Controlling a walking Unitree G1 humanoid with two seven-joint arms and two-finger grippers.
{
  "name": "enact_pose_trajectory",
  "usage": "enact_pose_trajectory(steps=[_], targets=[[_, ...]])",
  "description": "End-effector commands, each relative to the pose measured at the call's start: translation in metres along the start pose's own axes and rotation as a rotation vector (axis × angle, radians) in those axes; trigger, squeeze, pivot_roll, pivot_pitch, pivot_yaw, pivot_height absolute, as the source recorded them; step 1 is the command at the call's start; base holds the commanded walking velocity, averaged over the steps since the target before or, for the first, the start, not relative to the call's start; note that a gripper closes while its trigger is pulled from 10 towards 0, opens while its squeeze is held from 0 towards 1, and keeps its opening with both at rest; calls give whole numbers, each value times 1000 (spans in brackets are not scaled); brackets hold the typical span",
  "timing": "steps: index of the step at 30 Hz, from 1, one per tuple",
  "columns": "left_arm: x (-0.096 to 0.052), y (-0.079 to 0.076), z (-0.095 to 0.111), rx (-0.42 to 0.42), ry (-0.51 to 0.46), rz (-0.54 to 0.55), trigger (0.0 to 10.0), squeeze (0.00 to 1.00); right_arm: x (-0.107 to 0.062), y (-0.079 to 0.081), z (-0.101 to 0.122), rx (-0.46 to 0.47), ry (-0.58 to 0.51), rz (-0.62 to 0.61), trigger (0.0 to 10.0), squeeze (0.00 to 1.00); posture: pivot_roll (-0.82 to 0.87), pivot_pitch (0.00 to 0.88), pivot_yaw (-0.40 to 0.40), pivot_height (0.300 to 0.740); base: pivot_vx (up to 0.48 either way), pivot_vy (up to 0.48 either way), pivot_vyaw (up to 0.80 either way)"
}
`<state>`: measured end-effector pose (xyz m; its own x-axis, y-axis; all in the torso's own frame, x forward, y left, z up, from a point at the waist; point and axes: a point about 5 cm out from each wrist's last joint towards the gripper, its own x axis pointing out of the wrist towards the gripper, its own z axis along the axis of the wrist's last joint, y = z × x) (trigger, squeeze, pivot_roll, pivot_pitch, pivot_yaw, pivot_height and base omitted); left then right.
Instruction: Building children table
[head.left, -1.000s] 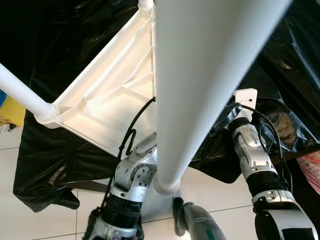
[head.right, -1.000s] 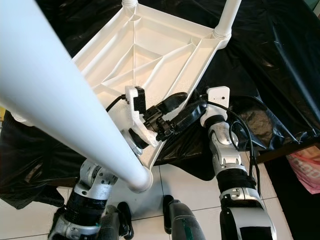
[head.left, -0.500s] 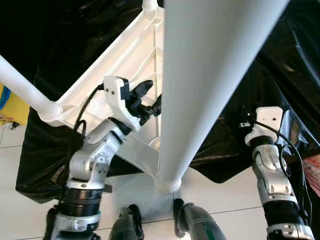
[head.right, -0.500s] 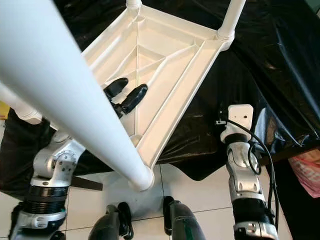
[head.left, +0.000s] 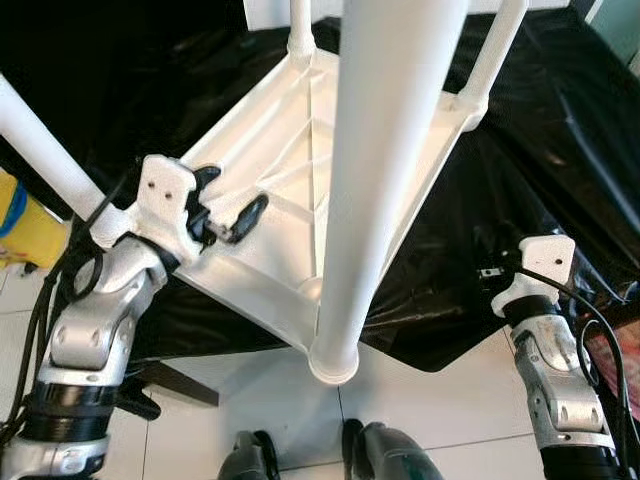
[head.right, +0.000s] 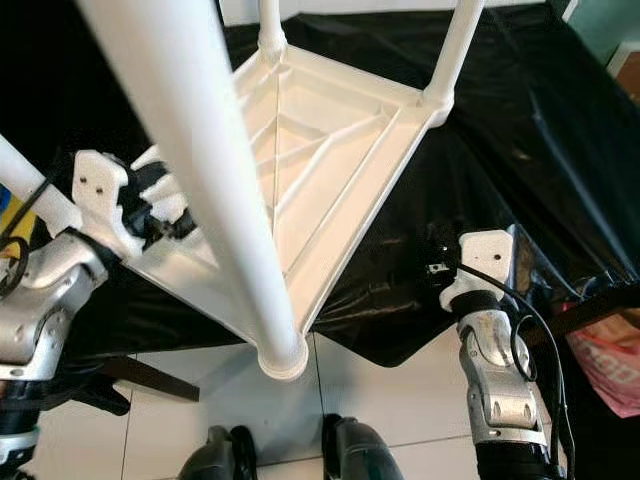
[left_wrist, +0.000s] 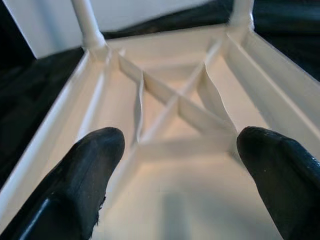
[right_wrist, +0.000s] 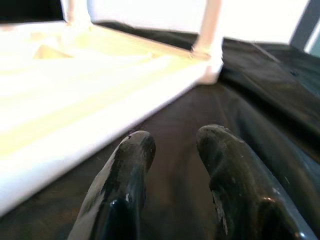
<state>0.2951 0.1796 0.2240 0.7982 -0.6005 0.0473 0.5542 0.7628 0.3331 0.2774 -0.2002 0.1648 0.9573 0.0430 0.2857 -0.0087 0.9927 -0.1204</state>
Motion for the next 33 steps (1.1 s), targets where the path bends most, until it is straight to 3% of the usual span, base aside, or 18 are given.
enact_pose_trajectory(steps=[1,6,7,8,9,12,13,16,27,33], targets=[[-7,-16,-3,41,33,-291,10000,1000,-2,2,-2,17,15,16,10000,0,-111,133,-29,740,0,0,0],[-18,-12,-16,147,149,-332,10000,976,0,-1,-1,11,17,34,10000,0,-101,138,-10,740,0,0,0],[-18,-12,-18,165,174,-340,10000,286,0,-2,-1,9,17,37,10000,0,-101,138,-9,740,0,0,0],[-18,-12,-18,165,174,-340,10000,286,0,-2,-1,9,17,37,10000,0,-101,138,-9,740,0,0,0],[-19,-12,-20,174,194,-352,10000,0,0,-2,0,8,19,40,10000,0,-103,141,2,740,0,0,0],[-20,-12,-22,170,217,-361,10000,0,-1,-3,0,8,25,43,10000,0,-102,142,7,740,0,0,0],[-19,-8,-31,216,274,-366,10000,0,-4,-3,-1,8,35,47,10000,0,-99,142,18,740,0,0,0],[-15,-5,-36,246,304,-371,10000,0,-7,-1,-3,10,42,56,10000,0,-99,140,28,740,0,0,0],[16,-18,-48,278,298,-470,10000,0,-11,6,-9,20,71,91,10000,0,-117,154,32,740,0,0,0],[23,-25,-54,310,316,-545,10000,0,-12,3,-7,5,74,101,10000,0,-129,161,37,740,0,0,0]])
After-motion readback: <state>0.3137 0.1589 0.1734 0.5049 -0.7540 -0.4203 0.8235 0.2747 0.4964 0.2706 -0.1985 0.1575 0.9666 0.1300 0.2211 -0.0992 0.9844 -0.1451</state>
